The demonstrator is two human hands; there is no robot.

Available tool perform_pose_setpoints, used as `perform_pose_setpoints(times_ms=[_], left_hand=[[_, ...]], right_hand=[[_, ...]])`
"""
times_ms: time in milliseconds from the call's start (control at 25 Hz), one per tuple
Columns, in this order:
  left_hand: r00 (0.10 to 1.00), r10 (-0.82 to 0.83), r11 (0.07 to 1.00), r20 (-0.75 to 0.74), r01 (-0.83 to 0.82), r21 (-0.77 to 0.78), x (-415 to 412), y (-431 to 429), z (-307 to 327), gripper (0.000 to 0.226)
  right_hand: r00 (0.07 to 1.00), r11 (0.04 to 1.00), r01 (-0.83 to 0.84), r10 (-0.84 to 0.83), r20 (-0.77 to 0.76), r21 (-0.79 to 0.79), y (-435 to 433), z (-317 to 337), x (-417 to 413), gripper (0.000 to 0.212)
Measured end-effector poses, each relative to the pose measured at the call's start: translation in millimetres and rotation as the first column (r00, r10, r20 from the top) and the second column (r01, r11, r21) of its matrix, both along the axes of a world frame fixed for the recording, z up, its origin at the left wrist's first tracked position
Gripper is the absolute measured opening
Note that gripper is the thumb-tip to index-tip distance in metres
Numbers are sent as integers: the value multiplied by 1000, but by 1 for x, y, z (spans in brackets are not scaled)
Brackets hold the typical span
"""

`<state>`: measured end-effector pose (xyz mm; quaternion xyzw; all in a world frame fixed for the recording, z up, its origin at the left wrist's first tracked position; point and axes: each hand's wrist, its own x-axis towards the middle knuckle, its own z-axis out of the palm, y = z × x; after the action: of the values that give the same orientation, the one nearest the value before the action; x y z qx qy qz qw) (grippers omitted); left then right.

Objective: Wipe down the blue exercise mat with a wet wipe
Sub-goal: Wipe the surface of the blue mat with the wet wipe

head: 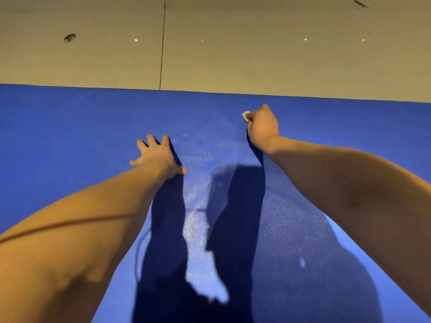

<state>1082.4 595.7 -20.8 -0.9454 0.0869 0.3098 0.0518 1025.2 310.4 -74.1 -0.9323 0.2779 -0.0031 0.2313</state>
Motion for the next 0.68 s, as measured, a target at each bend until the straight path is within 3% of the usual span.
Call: perform_pose_setpoints(times_ms=[80, 240, 400, 440, 520, 600, 680], left_hand=[[999, 11, 1000, -31, -11, -10, 5, 3, -6, 127], [998, -57, 998, 28, 57, 8, 6, 8, -12, 128], [998, -54, 999, 42, 54, 0, 7, 9, -19, 128], [998, -52, 999, 40, 52, 3, 7, 8, -20, 128], [998, -44, 999, 33, 44, -2, 7, 8, -22, 129], [998, -46, 999, 39, 46, -3, 7, 8, -21, 129], [998, -51, 999, 48, 51, 0, 7, 9, -20, 129]], right_hand=[[995, 991, 82, -89, 53, 109, -3, -1, 10, 24], [951, 926, 234, -281, 131, 295, 2, -2, 40, 21], [912, 870, 324, -392, 124, 371, 27, 3, 76, 15], [938, 902, 269, -325, 121, 338, 39, 3, 86, 11], [986, 964, 108, -136, 99, 242, 70, 9, 102, 31], [997, 980, -17, 2, 76, 199, 95, 11, 113, 44], [995, 982, -95, 90, 40, 163, 104, 8, 119, 42]])
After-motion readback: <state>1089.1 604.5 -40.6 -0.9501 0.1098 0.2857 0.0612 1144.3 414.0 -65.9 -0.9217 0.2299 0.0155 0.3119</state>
